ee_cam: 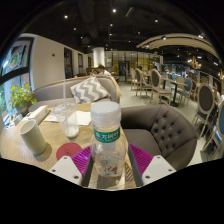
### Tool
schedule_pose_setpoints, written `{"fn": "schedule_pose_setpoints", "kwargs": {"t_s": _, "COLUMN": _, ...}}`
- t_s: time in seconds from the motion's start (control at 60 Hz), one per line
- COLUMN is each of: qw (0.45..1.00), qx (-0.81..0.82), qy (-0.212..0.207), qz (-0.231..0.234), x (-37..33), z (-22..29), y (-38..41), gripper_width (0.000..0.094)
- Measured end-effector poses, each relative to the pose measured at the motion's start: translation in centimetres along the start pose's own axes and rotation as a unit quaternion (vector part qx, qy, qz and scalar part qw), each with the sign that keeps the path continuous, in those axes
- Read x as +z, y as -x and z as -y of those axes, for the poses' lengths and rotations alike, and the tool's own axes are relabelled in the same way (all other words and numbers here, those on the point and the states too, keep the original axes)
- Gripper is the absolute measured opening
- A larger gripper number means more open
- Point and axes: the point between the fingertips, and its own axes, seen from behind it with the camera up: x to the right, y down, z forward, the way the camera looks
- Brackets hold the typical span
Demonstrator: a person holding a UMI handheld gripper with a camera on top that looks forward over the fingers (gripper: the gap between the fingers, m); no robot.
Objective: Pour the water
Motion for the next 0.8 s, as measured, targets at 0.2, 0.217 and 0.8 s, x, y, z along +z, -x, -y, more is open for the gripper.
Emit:
{"fn": "schedule_pose_setpoints", "kwargs": {"t_s": 0.2, "qw": 1.0, "qx": -0.014, "qy": -0.006, "qz": -0.002, "x": 0.5, "z": 0.4, "y": 0.2, "gripper_width": 0.045}}
{"fn": "schedule_pose_setpoints", "kwargs": {"t_s": 0.217, "qw": 1.0, "qx": -0.012, "qy": -0.006, "qz": -0.004, "x": 0.5, "z": 0.4, "y": 0.2, "gripper_width": 0.045}}
{"fn": "schedule_pose_setpoints", "kwargs": {"t_s": 0.8, "qw": 0.972, "qx": -0.203, "qy": -0.015, "qz": -0.12, "x": -2.0, "z": 7.4, "y": 0.9, "gripper_width": 0.042}}
